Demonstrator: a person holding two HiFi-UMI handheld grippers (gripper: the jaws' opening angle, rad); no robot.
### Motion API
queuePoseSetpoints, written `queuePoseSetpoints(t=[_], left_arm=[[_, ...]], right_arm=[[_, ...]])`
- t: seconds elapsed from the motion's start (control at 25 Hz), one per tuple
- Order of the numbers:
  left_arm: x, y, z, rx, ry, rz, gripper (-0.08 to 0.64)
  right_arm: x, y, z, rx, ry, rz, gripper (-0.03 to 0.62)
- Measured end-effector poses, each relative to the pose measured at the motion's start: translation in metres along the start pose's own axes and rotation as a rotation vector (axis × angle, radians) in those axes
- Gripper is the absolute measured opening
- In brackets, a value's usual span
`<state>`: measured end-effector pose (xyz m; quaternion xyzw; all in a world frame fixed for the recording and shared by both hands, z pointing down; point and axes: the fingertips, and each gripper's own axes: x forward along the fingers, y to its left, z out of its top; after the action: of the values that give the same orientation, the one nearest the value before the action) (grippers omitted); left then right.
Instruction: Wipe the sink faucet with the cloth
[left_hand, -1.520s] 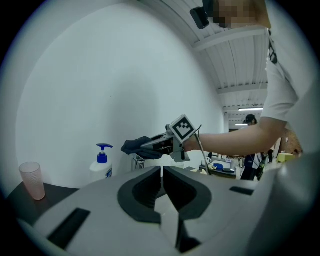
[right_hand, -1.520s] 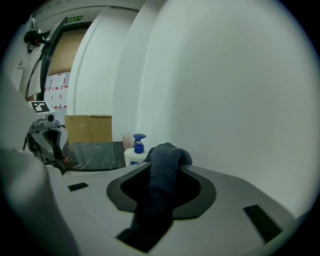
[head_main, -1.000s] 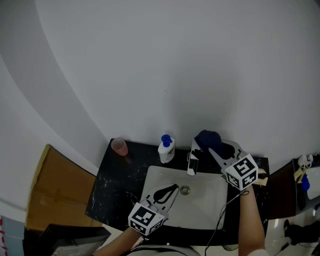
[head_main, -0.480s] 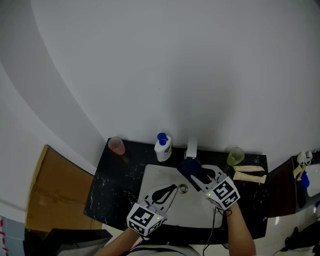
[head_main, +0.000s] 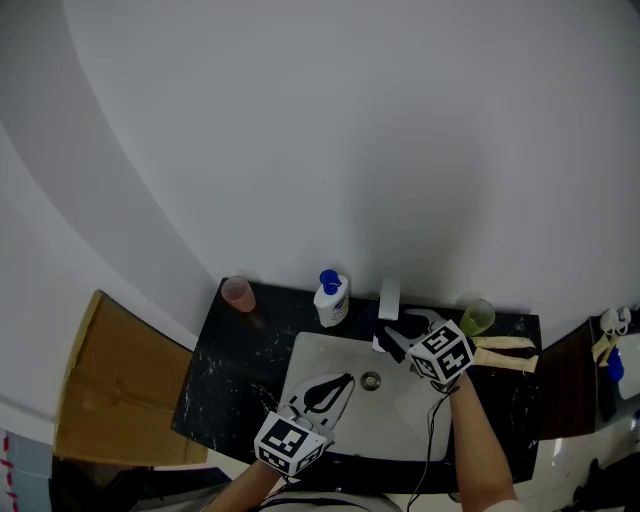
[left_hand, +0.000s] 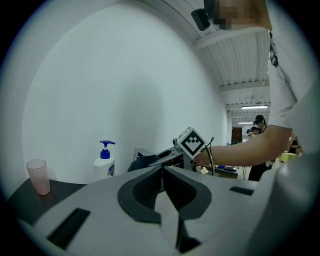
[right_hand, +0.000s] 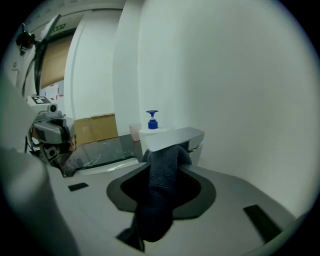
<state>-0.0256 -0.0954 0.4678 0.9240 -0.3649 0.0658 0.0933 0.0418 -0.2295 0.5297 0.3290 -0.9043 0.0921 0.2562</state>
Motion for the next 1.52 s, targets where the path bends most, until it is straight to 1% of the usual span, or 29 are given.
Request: queuePoseSetpoints(t=[0.08, 0.2, 0.24, 0.32, 0.4, 0.48, 0.56, 0.68, 0.72, 0.8, 0.88, 0.96, 1.08, 1.12, 1.16, 1.2, 1.28, 1.4, 1.52], left_arm=[[0.001, -0.001, -0.001, 0.001, 0.000, -0.001, 0.017], [0.003, -0.003, 0.001, 0.002, -0.005, -0.007, 0.017], [0.003, -0.003, 0.001, 0.003, -0.007, -0.009, 0.016], [0.003, -0.001, 0.003, 0.001, -0.009, -0.010, 0.017], [0.004, 0.001, 0.003, -0.003, -0.009, -0.010, 0.016], [0.004, 0.002, 0.002, -0.005, -0.011, -0.011, 0.016], [0.004, 0.002, 0.002, -0.004, -0.014, -0.013, 0.017], [0.006, 0.000, 0.003, -0.007, -0.014, -0.018, 0.016], [0.006, 0.000, 0.003, -0.006, -0.015, -0.019, 0.016], [0.005, 0.000, 0.004, -0.003, -0.019, -0.018, 0.016], [0.004, 0.001, 0.005, -0.003, -0.021, -0.015, 0.017], [0.002, 0.002, 0.004, -0.006, -0.021, -0.011, 0.015], [0.002, 0.002, 0.004, -0.009, -0.023, -0.010, 0.016], [0.002, 0.002, 0.005, -0.008, -0.024, -0.010, 0.016], [0.001, 0.003, 0.005, -0.008, -0.025, -0.010, 0.015], [0.001, 0.004, 0.004, -0.009, -0.025, -0.009, 0.015], [0.000, 0.005, 0.003, -0.012, -0.024, -0.005, 0.015], [0.000, 0.006, 0.002, -0.016, -0.022, -0.005, 0.017], [0.002, 0.004, 0.003, -0.016, -0.025, -0.010, 0.016]], right_arm=[[0.001, -0.016, 0.002, 0.011, -0.009, -0.061, 0.123], [-0.013, -0.037, -0.004, 0.008, -0.026, -0.183, 0.123], [-0.020, -0.038, -0.006, 0.012, -0.039, -0.198, 0.123], [-0.034, -0.033, -0.007, 0.029, -0.079, -0.175, 0.123], [-0.046, -0.017, -0.005, 0.021, -0.113, -0.115, 0.123], [-0.052, 0.007, 0.000, -0.016, -0.130, -0.039, 0.123], [-0.049, 0.029, 0.003, -0.069, -0.110, 0.020, 0.123], [-0.027, 0.046, -0.002, -0.130, -0.031, 0.077, 0.123], [-0.019, 0.046, -0.004, -0.132, -0.011, 0.086, 0.123], [-0.007, 0.038, -0.003, -0.096, 0.000, 0.085, 0.123], [0.000, 0.018, 0.002, -0.042, -0.015, 0.036, 0.123], [0.003, -0.007, 0.004, 0.001, -0.034, -0.047, 0.123], [-0.006, -0.039, -0.002, 0.030, -0.045, -0.183, 0.123], [-0.012, -0.045, -0.007, 0.037, -0.047, -0.215, 0.123], [-0.018, -0.048, -0.012, 0.048, -0.056, -0.229, 0.123], [-0.026, -0.048, -0.015, 0.063, -0.073, -0.226, 0.123], [-0.041, -0.039, -0.015, 0.087, -0.120, -0.182, 0.123], [-0.055, -0.007, -0.011, 0.063, -0.152, -0.060, 0.123], [-0.047, 0.027, -0.007, 0.007, -0.129, 0.072, 0.123]])
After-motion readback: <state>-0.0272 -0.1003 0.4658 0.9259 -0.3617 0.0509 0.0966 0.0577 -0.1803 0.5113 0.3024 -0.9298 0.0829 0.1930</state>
